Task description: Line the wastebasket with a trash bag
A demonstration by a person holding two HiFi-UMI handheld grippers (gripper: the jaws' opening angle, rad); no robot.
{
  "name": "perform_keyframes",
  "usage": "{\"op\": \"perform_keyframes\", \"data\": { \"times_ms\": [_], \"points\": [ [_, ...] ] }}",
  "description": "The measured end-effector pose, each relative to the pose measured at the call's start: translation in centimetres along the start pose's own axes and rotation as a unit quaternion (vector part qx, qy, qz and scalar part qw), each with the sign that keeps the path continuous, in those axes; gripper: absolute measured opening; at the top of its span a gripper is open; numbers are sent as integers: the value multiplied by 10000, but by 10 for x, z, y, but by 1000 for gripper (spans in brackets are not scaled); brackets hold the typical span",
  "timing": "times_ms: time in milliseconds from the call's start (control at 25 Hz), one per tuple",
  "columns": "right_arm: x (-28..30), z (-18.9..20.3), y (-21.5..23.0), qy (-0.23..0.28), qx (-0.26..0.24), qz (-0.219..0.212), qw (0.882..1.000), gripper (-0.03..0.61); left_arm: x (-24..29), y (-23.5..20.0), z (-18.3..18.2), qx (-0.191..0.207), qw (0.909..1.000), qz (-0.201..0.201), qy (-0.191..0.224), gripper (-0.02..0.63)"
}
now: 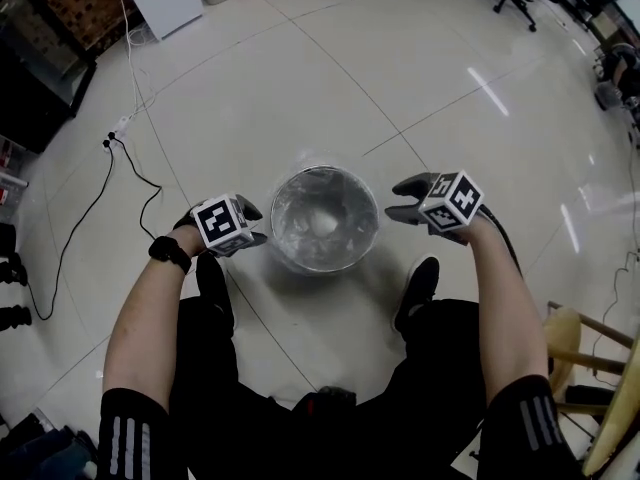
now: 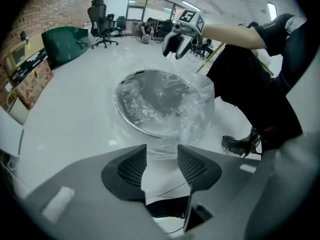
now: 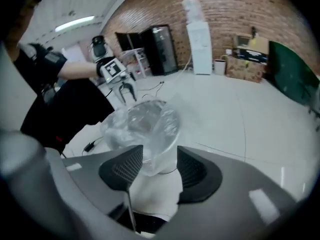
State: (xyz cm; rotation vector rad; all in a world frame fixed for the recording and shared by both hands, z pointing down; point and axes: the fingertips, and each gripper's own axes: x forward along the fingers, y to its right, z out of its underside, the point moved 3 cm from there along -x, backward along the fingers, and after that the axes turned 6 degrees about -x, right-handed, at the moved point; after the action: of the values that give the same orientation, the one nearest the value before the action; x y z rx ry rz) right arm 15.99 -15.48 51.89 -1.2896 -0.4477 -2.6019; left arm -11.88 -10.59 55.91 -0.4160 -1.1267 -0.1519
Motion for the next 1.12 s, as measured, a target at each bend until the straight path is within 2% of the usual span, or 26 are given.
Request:
{"op": "perform_keyframes", "data": {
  "times_ms": [120, 240, 360, 560, 680, 840, 1120],
  "points": [
    [19, 6, -28, -429, -742, -104, 9963, 252, 7, 5, 6, 152, 9997, 1, -216, 199],
    [38, 22, -42, -777, -993, -214, 9918, 268, 12, 8, 11, 189, 9993, -7, -310, 210],
    [51, 35, -44, -796, -896, -330, 9922, 284, 18, 13, 13, 233, 9991, 17, -353, 221],
    [57, 39, -41, -511, -567, -587, 9953, 299, 32, 14, 19, 259, 9985, 65, -488, 227],
    [64, 45, -45, -567, -640, -730, 9937, 306, 44, 17, 22, 335, 9979, 105, -549, 236],
    [78, 53, -45, -727, -820, -572, 9923, 305, 49, 15, 11, 372, 9988, -14, -321, 239],
    [114, 78, -40, -908, -721, -222, 9930, 307, 65, 0, 10, 136, 9990, -427, -73, 241]
  ]
}}
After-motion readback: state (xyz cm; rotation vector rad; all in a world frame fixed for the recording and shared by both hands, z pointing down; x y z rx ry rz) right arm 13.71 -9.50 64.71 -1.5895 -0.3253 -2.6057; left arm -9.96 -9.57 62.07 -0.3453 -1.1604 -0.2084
